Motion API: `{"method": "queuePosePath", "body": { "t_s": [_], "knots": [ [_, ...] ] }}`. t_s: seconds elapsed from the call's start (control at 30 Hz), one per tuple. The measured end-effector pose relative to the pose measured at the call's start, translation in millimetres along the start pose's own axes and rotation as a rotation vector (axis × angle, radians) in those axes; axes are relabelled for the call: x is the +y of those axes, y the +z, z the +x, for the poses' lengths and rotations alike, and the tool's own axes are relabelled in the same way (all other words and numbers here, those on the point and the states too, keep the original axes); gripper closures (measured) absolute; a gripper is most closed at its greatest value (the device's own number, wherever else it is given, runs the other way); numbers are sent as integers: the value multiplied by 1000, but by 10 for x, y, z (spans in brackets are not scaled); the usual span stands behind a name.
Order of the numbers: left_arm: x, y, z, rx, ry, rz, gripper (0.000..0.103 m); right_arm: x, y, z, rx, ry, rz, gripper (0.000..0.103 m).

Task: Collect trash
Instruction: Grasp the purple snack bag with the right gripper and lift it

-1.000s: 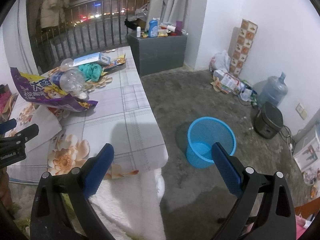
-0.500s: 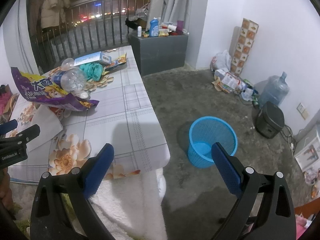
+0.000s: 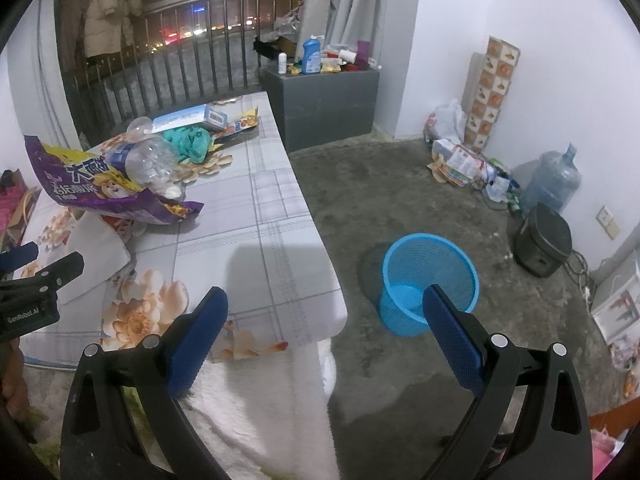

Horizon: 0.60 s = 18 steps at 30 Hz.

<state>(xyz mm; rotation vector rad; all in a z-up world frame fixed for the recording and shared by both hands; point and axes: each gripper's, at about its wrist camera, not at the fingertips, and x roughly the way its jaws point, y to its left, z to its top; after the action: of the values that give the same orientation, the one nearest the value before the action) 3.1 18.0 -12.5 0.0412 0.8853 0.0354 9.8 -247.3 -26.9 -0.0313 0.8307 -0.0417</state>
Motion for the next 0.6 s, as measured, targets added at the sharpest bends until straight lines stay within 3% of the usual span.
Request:
{"method": "queuePosePath", "body": {
  "t_s": [0.2, 0.37, 0.6],
  "knots": [
    [46, 0, 2, -4, -2, -13, 5, 190, 65, 79, 13, 29, -12, 10],
    [321, 9, 10, -37, 9, -72, 5, 507, 97, 270, 61, 121, -26, 10],
    [895, -63, 260, 37, 77, -131, 5, 1186, -27, 694, 164, 223, -120, 9]
  ]
}}
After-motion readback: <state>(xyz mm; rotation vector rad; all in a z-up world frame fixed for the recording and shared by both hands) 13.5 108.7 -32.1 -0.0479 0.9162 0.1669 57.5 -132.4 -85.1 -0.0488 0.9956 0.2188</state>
